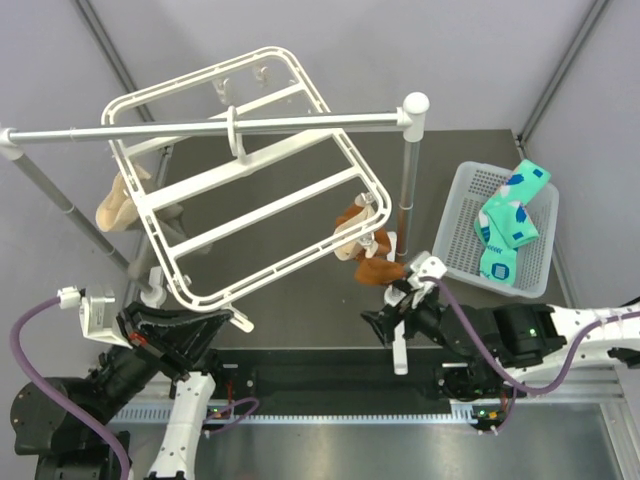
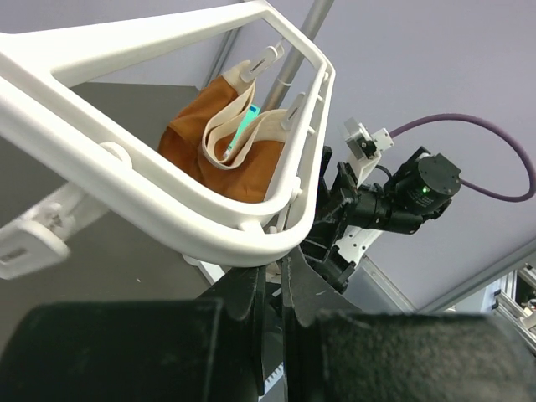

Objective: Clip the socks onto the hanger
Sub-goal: Pick up the sock from the bin.

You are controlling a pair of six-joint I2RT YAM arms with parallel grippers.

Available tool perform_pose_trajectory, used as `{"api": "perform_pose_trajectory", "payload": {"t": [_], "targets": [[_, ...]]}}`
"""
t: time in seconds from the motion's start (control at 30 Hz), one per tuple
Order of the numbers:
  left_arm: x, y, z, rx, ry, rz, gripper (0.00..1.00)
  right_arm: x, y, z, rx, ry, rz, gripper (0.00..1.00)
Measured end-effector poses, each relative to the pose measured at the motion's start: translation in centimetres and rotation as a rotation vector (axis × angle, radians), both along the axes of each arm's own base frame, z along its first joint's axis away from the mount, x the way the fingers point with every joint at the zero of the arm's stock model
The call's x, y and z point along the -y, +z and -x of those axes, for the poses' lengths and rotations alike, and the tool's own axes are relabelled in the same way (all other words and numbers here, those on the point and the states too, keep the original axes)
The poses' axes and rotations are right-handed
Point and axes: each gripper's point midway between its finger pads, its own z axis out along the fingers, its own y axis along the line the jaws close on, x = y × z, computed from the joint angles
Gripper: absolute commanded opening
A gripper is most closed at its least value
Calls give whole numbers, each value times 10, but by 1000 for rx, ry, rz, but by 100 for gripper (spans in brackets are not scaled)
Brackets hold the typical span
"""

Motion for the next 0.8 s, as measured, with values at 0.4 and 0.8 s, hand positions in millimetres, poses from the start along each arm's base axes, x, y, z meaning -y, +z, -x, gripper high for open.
{"api": "perform_pose_trajectory", "payload": {"t": [0.4,0.8], "targets": [[-2,-7,-5,-23,12,-10,0,121,-18,-55,-107,-583,-278,84],[-3,-10,-8,-35,13,-10,0,188,-12,-107,83,-1086,-89,84]]}}
